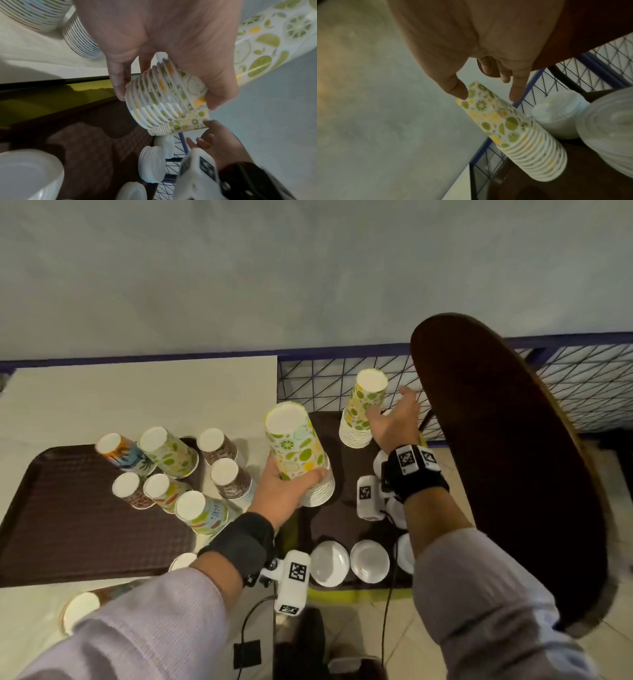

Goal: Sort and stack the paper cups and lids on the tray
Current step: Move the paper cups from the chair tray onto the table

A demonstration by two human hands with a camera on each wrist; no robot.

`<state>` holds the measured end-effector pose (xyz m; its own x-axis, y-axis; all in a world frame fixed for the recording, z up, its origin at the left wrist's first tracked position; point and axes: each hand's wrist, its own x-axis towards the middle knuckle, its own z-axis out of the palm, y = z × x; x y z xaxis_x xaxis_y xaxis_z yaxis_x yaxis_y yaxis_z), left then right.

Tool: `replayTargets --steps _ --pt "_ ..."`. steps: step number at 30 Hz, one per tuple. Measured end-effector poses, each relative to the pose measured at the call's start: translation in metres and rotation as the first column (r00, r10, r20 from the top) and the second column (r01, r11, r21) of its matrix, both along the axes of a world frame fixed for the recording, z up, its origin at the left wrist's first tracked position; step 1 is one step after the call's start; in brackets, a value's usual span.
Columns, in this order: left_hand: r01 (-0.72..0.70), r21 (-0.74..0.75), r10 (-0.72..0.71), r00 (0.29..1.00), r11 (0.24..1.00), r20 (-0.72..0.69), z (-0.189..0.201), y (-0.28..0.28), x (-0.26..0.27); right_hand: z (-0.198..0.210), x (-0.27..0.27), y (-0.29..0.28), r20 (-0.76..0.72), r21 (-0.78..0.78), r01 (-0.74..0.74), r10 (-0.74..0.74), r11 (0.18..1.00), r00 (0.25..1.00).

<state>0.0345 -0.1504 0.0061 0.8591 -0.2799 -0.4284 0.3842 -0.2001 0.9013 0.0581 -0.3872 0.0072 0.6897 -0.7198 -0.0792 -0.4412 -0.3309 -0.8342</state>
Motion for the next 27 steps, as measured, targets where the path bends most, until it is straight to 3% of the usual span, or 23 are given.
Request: replayTargets --steps 7,15,19,27 --pt "0.021 0.034 -0.022 0.998 0.999 0.054 0.012 0.016 -0.003 -0.028 0.043 0.001 0.023 0.074 -0.033 0.031 0.997 0.999" --pt "0.025 0.042 -0.029 0.996 0.999 0.08 0.023 0.026 -0.004 -0.042 0.034 0.025 -0.052 -0.176 -0.147 0.14 0.973 0.989" --pt "0.017 0.013 -0.018 0.998 1.0 0.056 0.028 0.027 -0.001 -0.054 0.014 0.043 0.015 -0.284 -0.155 0.166 0.946 0.986" --pt "0.002 0.025 -0.003 0.999 1.0 0.049 0.031 0.022 -0.002 -0.069 0.018 0.042 -0.141 -0.118 -0.327 0.31 0.938 0.94"
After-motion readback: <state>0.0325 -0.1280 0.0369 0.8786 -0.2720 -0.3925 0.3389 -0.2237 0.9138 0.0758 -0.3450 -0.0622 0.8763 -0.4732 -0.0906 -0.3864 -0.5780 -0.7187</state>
